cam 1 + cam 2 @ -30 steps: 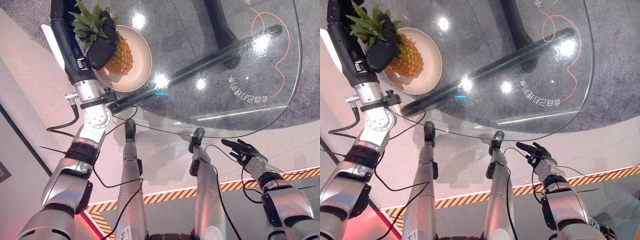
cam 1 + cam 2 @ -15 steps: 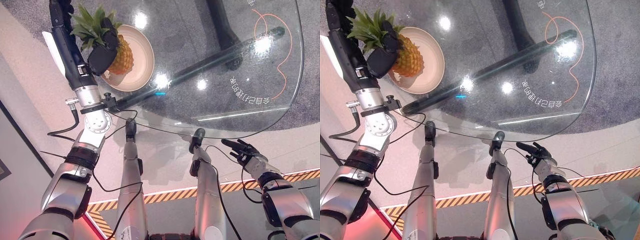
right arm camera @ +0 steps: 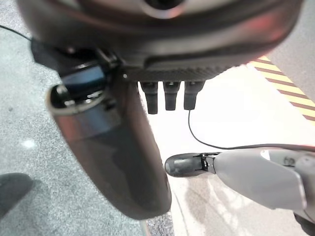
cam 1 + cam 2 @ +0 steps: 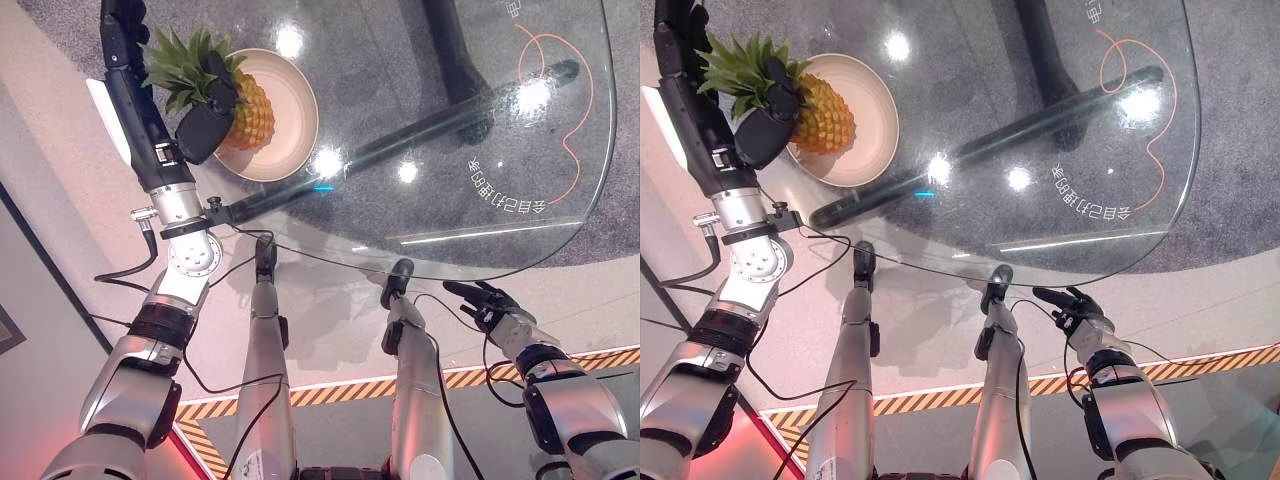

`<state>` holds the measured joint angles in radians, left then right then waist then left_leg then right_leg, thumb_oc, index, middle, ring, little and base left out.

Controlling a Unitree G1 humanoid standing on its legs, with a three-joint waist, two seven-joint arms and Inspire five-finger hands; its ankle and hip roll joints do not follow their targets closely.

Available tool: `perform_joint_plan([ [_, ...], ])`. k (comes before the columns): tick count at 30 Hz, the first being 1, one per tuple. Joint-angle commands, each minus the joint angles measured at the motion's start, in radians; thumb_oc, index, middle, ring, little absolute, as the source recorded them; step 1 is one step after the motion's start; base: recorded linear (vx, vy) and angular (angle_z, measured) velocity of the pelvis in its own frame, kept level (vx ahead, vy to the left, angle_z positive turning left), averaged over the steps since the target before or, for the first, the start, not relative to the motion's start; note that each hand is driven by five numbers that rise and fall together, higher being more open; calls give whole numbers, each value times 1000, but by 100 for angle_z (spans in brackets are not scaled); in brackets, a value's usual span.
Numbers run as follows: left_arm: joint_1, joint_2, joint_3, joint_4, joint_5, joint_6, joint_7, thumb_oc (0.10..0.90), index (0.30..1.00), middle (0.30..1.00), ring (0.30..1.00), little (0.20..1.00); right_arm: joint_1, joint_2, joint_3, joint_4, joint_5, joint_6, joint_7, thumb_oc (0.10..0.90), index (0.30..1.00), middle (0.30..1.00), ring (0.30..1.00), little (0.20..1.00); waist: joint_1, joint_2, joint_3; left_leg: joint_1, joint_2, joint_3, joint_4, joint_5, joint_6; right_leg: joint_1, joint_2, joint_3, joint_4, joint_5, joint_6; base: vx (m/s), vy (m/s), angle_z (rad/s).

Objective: Pick up the fruit to the plate

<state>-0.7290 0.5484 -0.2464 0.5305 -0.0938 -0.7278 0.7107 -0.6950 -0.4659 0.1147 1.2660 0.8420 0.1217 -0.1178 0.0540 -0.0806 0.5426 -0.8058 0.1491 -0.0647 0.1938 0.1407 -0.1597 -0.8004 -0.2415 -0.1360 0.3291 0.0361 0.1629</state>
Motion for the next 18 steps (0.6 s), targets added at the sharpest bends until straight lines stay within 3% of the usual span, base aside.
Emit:
perform_joint_plan([
  [1, -12, 28, 69, -40, 33, -58, -5, 800, 900, 900, 900, 900, 95, -47, -42, 9, -5, -4, -33, 800, 900, 900, 900, 900, 14, 3, -23, -17, -38, 8, 116, -128, 73, 17, 19, -61, -71, 54, -32, 0, 0, 0],
  [18, 48, 52, 48, -60, 92, -69, -9, 800, 900, 900, 900, 900, 105, -67, -56, 15, -12, -3, -22, 800, 900, 900, 900, 900, 30, 10, -23, 34, -27, 22, 104, -137, 72, 70, 3, -71, -85, 52, -21, -1, 4, 0],
])
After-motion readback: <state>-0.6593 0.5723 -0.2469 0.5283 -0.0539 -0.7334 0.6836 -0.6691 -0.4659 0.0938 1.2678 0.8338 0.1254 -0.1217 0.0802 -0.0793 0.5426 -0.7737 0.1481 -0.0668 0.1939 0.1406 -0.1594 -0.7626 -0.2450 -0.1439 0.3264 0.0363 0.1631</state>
